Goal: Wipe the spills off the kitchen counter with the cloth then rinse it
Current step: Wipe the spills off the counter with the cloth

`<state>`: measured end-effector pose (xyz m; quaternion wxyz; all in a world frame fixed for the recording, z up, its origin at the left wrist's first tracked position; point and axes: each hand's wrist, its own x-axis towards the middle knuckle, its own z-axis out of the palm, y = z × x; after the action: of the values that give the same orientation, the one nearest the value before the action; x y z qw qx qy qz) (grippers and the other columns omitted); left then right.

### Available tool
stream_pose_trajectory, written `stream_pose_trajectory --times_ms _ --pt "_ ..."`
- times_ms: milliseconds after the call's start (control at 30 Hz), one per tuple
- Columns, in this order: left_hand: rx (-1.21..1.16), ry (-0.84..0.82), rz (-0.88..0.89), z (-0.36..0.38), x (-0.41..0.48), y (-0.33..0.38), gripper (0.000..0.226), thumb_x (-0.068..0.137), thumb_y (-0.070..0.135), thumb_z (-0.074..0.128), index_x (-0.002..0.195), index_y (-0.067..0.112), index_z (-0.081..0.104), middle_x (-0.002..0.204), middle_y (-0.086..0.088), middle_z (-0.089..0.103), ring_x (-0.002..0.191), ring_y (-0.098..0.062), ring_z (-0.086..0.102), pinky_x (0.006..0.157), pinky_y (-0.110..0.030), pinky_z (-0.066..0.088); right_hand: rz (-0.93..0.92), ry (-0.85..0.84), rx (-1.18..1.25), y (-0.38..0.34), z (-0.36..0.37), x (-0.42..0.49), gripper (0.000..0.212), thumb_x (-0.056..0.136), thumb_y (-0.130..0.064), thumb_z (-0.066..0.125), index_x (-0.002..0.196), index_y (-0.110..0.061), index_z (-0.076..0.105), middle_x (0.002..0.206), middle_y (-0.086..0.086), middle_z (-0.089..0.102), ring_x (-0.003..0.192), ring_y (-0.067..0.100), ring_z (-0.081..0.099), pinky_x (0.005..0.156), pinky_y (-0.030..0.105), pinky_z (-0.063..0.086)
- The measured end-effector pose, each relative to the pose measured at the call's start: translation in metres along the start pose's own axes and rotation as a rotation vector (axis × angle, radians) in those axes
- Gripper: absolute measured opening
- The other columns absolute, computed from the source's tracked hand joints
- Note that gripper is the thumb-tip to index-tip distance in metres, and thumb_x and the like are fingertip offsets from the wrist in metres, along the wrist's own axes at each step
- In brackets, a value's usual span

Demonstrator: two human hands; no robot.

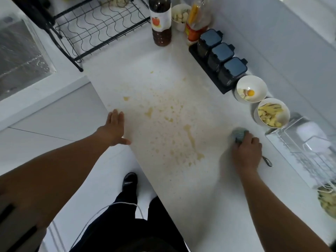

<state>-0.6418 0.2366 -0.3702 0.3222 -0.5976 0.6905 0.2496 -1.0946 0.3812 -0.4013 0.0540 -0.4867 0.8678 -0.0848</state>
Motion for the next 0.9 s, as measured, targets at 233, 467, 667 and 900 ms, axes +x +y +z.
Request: stream_pose_trajectory --times_ms 233,467,667,900 --pt "0.003 -0.011 -0.015 -0.003 -0.001 0.002 0.133 0.081 0.065 0.068 0.151 0.004 -0.028 0.158 -0.019 -0.034 0.148 -0.035 -0.029 0.121 -0.057 0.014 -0.355 -0.027 0.023 -0.014 0.012 -0.031 0.051 0.088 -0.026 0.038 0.127 0.001 0.058 0.101 0.028 0.057 0.09 0.046 0.054 0.074 0.051 0.048" --pt "0.01 -0.014 -0.026 -0.004 -0.001 0.005 0.134 0.081 0.066 0.068 0.151 0.005 -0.029 0.159 -0.015 -0.035 0.148 -0.034 -0.028 0.118 -0.059 0.022 -0.381 -0.021 0.021 -0.023 0.021 -0.056 0.045 0.086 -0.019 0.049 0.127 0.0 0.057 0.096 0.024 0.057 0.086 0.042 0.054 0.072 0.047 0.048" --pt "-0.008 0.007 -0.007 -0.001 -0.004 0.0 0.134 0.08 0.066 0.068 0.152 0.007 -0.029 0.159 -0.013 -0.035 0.148 -0.032 -0.03 0.118 -0.06 0.025 -0.094 0.055 0.051 -0.032 0.02 -0.071 0.039 0.088 -0.012 0.049 0.123 0.003 0.058 0.095 0.028 0.057 0.082 0.044 0.054 0.068 0.048 0.048" --pt "0.017 -0.008 -0.02 -0.005 -0.005 0.005 0.132 0.082 0.065 0.067 0.151 0.005 -0.029 0.159 -0.016 -0.035 0.148 -0.034 -0.03 0.117 -0.059 0.026 -0.024 0.04 0.09 -0.037 0.021 -0.073 0.036 0.086 -0.008 0.059 0.121 0.001 0.059 0.093 0.025 0.056 0.08 0.041 0.054 0.065 0.045 0.047"
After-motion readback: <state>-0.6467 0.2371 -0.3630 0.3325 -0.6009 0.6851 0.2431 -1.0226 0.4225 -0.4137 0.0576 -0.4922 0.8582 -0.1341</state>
